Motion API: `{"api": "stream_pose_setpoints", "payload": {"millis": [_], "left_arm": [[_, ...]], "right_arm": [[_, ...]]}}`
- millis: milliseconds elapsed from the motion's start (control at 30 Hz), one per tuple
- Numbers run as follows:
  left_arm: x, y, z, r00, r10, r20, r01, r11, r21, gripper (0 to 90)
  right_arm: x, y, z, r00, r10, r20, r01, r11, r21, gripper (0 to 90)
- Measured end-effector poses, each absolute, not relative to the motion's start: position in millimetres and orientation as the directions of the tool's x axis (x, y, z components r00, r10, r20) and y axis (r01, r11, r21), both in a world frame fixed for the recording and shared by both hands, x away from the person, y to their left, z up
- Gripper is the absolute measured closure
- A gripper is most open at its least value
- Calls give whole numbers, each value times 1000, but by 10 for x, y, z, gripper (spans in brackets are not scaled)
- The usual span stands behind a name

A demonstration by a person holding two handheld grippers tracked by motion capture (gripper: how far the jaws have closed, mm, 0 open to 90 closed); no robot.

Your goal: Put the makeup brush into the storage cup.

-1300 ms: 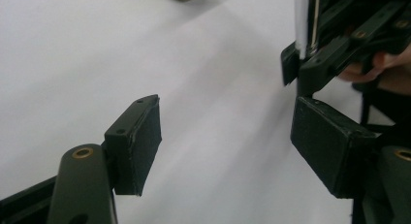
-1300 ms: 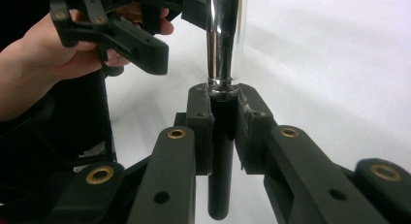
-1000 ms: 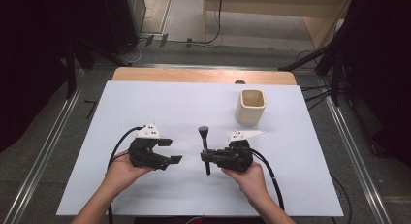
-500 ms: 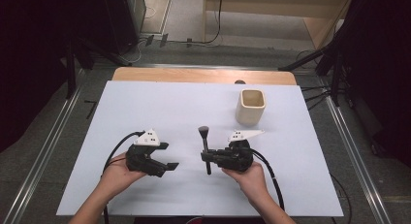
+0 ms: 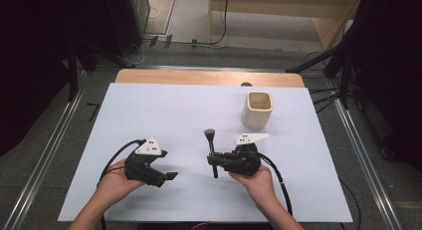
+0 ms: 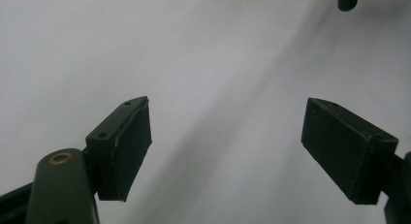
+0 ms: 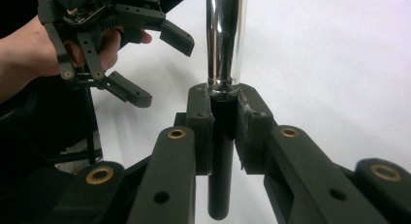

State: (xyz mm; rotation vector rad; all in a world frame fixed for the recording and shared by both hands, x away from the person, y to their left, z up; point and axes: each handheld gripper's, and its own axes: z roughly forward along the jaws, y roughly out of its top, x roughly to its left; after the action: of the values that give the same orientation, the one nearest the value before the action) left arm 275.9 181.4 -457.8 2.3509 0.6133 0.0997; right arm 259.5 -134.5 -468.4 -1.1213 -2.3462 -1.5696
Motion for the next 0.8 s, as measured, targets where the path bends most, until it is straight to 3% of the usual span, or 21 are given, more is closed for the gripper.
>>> {"api": "stream_pose_setpoints", "payload": {"millis": [567, 800], "left_arm": [[2676, 2059, -4562, 870, 474, -134, 412, -552, 725, 180], [2645, 2175, -4538, 859, 484, -166, 406, -447, 797, 179]], "right_arm": [[2598, -1404, -4640, -717, 537, 444, 613, 182, 769, 795], [2603, -1443, -4614, -711, 551, 436, 607, 168, 777, 795]]}}
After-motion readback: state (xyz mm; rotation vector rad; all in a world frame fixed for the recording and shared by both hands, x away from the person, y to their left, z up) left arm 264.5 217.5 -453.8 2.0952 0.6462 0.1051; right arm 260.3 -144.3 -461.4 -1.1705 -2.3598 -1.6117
